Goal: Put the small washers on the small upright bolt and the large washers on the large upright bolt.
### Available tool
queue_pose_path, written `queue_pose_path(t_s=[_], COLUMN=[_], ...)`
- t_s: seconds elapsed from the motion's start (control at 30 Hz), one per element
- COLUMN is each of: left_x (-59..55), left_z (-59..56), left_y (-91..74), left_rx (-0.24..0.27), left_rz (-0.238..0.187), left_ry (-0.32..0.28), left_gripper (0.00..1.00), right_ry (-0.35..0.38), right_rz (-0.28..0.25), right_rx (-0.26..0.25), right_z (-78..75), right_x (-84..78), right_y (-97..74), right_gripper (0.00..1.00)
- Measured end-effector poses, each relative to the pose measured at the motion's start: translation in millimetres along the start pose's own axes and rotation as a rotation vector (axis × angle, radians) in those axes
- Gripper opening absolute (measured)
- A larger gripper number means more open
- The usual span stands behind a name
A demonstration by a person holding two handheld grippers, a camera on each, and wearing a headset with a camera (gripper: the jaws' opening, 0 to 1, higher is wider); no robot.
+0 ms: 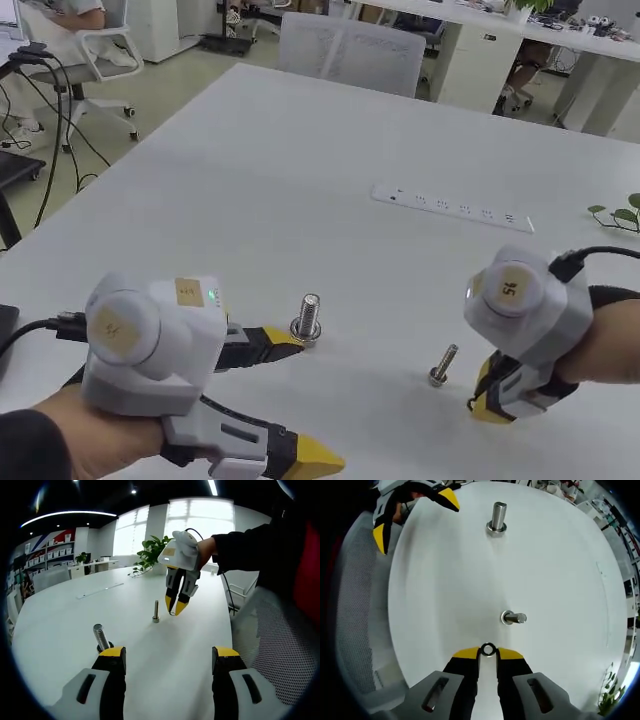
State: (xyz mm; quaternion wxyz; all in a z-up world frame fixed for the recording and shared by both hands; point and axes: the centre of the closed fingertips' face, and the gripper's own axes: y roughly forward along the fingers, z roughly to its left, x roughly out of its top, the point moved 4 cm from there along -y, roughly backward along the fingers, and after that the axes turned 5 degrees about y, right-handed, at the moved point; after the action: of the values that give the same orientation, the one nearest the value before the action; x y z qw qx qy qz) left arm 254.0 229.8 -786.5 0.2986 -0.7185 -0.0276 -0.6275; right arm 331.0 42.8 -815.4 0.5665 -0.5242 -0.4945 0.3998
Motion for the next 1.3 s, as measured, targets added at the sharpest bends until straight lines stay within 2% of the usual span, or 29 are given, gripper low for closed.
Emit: queue_pose_path(t_s=[0.7, 1.0, 1.3], left_x=[-0.1, 1.1, 1.4], left_z=[-1.2, -1.1, 0.7], left_y=[-1.1, -1.8, -2.6], left_rx=[-0.003, -0.002, 0.003], left_rz=[0.002, 0.001, 0.0], left_ry=[0.001, 0.003, 0.001], left_gripper=[0.69, 0.69, 0.69], right_ry=[-0.049, -0.073, -0.094], right_rz=[-0.049, -0.066, -0.069], right_rx=[-0.07, -0.088, -0.095], right_z=[-9.7, -13.5, -17.8], right_x=[19.9, 32.6, 41.6], right_y=[-39.9, -47.1, -46.2], right_gripper=[0.14, 0.14, 0.14])
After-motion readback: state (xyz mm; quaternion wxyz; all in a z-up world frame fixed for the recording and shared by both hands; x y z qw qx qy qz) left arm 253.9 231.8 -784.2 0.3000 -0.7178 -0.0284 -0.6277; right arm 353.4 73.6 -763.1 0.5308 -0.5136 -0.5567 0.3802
